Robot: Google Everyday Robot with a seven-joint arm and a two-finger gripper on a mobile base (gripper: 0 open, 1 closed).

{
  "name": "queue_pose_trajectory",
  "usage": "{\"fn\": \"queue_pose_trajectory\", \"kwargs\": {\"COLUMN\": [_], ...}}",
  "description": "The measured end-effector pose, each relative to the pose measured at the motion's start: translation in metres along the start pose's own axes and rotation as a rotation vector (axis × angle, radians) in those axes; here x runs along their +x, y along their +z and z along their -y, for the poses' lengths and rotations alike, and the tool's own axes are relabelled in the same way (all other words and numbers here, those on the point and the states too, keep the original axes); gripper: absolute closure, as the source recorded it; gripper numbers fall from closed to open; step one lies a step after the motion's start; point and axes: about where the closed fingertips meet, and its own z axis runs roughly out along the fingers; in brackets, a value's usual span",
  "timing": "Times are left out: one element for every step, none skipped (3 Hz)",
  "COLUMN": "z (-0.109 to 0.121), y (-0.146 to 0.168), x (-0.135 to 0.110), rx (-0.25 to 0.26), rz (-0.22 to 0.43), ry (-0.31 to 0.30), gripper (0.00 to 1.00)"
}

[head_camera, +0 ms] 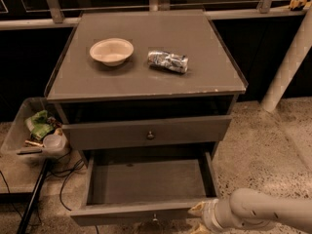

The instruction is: Close middle drawer

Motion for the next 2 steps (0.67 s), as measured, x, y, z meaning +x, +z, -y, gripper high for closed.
{"fn": "queue_pose_trajectory", "kwargs": {"z": [0.0050,0.0036], "y": [0.0067,0.0065], "x": [-0.0074,-0.0071], "rx": [-0.007,-0.007], "rz": [0.005,0.005], "ry": [-0.023,-0.023], "gripper": [0.00,0.18]}}
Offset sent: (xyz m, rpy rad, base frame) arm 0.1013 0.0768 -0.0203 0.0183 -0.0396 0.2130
